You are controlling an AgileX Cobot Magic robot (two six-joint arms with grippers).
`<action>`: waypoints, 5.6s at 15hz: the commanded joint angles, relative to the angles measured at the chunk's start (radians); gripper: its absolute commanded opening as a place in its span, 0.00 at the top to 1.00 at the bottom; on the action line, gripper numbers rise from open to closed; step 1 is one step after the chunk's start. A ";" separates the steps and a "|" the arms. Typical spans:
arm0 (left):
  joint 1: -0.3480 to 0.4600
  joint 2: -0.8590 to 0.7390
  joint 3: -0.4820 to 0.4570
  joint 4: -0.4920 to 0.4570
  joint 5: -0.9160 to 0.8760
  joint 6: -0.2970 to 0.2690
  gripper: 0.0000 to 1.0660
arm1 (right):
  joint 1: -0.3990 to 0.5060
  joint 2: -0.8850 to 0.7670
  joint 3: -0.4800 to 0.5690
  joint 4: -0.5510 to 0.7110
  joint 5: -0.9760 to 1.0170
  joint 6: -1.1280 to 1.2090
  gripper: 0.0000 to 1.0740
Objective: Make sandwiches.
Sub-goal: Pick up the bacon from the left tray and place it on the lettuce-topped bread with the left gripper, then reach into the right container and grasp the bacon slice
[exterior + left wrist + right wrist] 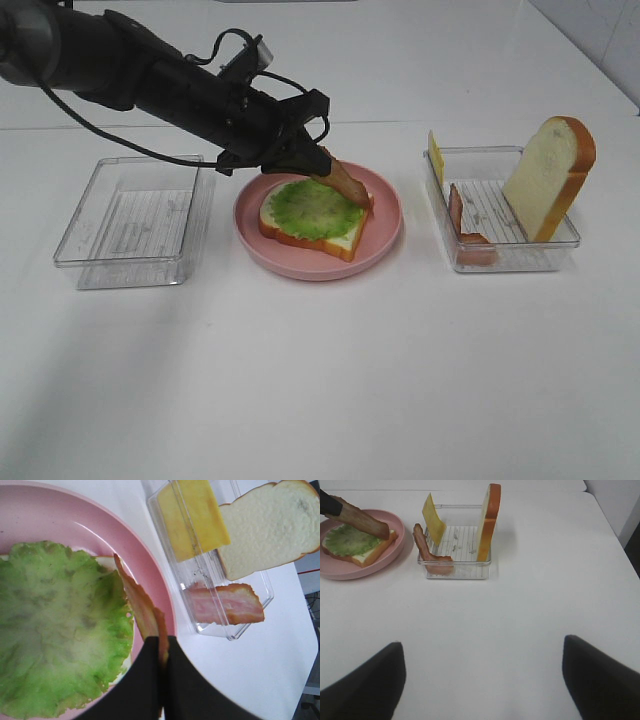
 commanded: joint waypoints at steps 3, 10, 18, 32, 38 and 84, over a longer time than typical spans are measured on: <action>-0.002 -0.002 -0.004 0.072 -0.015 0.003 1.00 | -0.007 -0.016 0.000 -0.003 0.001 -0.012 0.25; -0.002 -0.002 -0.004 0.158 -0.065 -0.010 0.49 | -0.007 -0.016 0.000 -0.003 0.001 -0.012 0.25; -0.002 -0.079 -0.007 0.429 -0.128 -0.125 0.30 | -0.007 -0.016 0.000 -0.003 0.001 -0.012 0.25; -0.005 -0.605 0.025 0.982 0.592 -0.686 0.29 | -0.007 -0.016 0.000 -0.003 0.001 -0.012 0.25; -0.005 -1.055 0.375 0.982 0.591 -0.725 0.29 | -0.007 -0.016 0.000 -0.003 0.001 -0.012 0.25; -0.005 -2.270 1.119 1.090 0.349 -0.622 0.29 | 0.029 1.711 -0.847 0.381 -0.013 -0.090 0.31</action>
